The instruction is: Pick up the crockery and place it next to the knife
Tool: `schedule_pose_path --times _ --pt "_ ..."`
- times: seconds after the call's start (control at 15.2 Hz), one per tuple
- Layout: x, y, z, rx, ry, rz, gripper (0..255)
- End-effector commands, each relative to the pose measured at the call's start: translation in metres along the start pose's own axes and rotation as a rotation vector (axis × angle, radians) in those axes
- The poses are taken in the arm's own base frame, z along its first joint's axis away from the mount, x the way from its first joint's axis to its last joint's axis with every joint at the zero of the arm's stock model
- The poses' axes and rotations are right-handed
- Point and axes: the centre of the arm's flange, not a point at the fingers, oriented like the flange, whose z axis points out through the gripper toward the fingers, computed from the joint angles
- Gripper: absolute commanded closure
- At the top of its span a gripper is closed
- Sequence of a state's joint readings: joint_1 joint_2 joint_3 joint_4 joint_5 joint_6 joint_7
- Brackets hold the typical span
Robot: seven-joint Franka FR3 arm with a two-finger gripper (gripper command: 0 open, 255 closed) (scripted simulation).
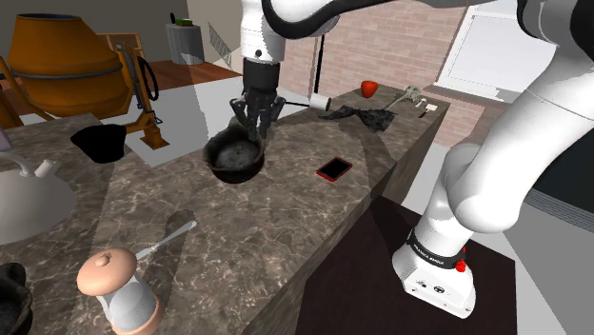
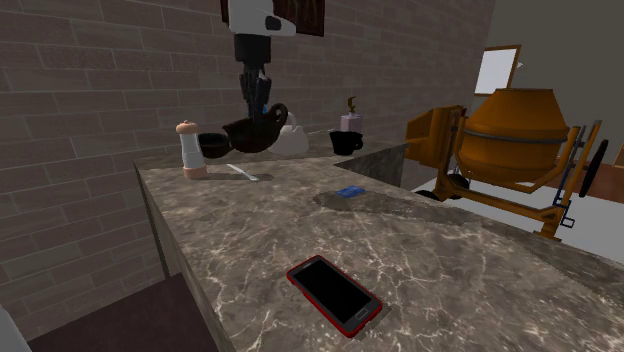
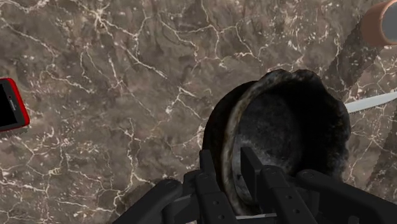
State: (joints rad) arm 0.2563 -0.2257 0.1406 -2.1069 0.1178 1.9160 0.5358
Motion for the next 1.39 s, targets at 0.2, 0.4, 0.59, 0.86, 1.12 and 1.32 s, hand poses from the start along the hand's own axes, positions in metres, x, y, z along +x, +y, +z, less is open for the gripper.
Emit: schedule_pose_path --times 0.2,0.4,0.59,0.86,1.12,1.32 --pt "-0.041 -0.053 0.005 0.001 0.001 0.001 255" --pt "-0.066 -0.084 0.008 0.001 0.001 0.001 255" --pt "-0.09 -0.115 0.011 0.001 0.001 0.001 255" --pt "-0.123 -0.157 0.014 0.001 0.001 0.001 255" --pt "-0.141 -0.178 0.027 0.001 0.001 0.001 255" --pt "-0.14 -0.177 0.043 0.001 0.001 0.001 255"
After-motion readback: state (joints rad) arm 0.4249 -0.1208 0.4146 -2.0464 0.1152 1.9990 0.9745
